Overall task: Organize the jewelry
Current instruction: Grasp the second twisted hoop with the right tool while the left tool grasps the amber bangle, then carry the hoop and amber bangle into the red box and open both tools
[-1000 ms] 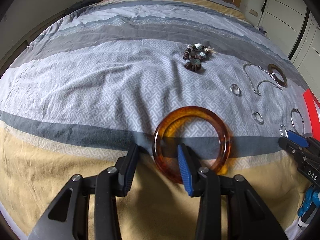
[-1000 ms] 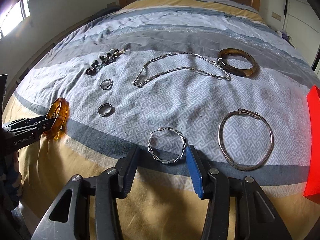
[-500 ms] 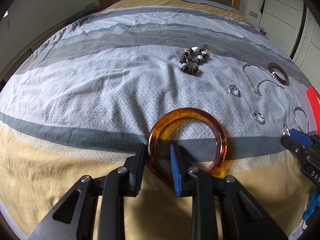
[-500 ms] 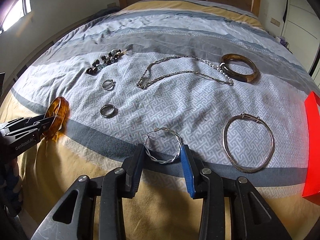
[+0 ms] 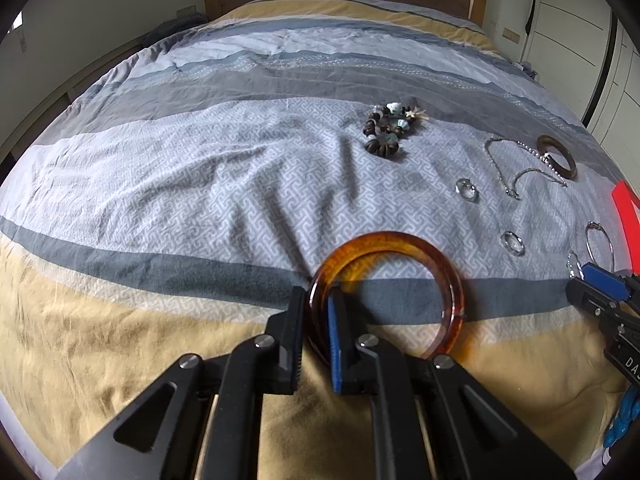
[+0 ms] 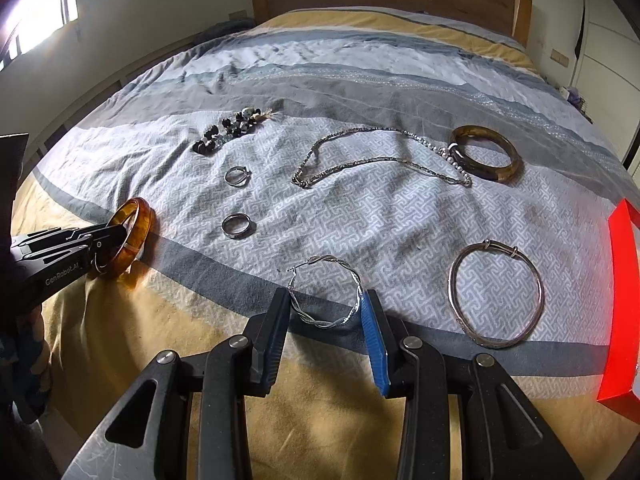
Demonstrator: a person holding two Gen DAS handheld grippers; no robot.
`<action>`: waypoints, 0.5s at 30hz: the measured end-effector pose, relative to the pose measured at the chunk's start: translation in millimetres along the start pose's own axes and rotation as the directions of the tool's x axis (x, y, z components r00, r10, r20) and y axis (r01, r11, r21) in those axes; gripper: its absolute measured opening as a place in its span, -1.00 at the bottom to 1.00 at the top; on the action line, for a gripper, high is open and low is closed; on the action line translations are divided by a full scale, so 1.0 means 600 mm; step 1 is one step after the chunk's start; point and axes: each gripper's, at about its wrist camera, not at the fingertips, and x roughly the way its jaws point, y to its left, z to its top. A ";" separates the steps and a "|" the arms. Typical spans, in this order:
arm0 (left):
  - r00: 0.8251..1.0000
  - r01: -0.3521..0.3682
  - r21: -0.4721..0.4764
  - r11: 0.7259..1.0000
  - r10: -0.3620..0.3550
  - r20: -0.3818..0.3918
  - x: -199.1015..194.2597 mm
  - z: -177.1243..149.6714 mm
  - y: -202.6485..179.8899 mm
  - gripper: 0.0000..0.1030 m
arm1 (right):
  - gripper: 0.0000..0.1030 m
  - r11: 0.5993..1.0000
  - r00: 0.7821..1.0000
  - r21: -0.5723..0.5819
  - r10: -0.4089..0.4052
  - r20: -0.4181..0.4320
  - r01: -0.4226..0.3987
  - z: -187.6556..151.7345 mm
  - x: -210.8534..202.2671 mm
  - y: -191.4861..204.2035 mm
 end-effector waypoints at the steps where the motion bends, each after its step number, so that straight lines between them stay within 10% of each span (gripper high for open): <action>1: 1.000 0.002 -0.005 1.000 -0.002 -0.001 -0.001 0.000 0.001 -0.82 | -0.30 1.000 1.000 -0.002 0.000 0.004 0.000 0.000 -0.004 0.001; 15: 1.000 0.011 -0.044 0.999 -0.010 0.013 -0.055 0.001 0.006 -0.84 | -0.30 1.000 0.998 -0.007 0.011 0.060 -0.011 0.007 -0.075 -0.009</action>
